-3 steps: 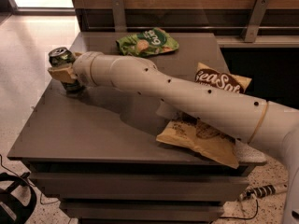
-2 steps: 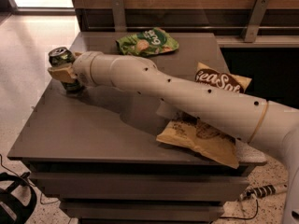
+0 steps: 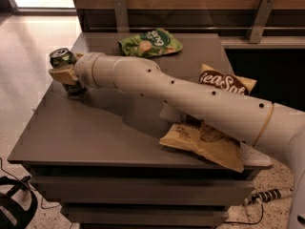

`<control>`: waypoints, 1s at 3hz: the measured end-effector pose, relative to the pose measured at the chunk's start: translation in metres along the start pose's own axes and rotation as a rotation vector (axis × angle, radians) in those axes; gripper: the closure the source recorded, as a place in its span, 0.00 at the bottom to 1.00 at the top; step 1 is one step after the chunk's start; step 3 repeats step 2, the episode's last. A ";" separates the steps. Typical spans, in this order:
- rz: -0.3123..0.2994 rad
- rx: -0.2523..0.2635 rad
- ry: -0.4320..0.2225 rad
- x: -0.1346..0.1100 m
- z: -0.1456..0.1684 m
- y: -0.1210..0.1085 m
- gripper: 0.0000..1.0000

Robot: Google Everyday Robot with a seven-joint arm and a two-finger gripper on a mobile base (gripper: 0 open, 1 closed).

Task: Place green can upright

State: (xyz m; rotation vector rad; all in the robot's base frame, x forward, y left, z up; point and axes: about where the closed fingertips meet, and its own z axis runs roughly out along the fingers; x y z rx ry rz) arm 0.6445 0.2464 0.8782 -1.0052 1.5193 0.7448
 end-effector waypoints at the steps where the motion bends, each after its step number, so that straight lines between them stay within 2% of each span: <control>1: 0.000 0.000 0.000 0.000 0.000 0.000 0.13; 2: 0.000 -0.002 0.000 -0.001 0.001 0.001 0.00; 3: 0.000 -0.002 0.000 -0.001 0.001 0.001 0.00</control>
Offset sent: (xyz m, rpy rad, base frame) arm 0.0000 0.0000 0.0002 0.0000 0.0000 0.0000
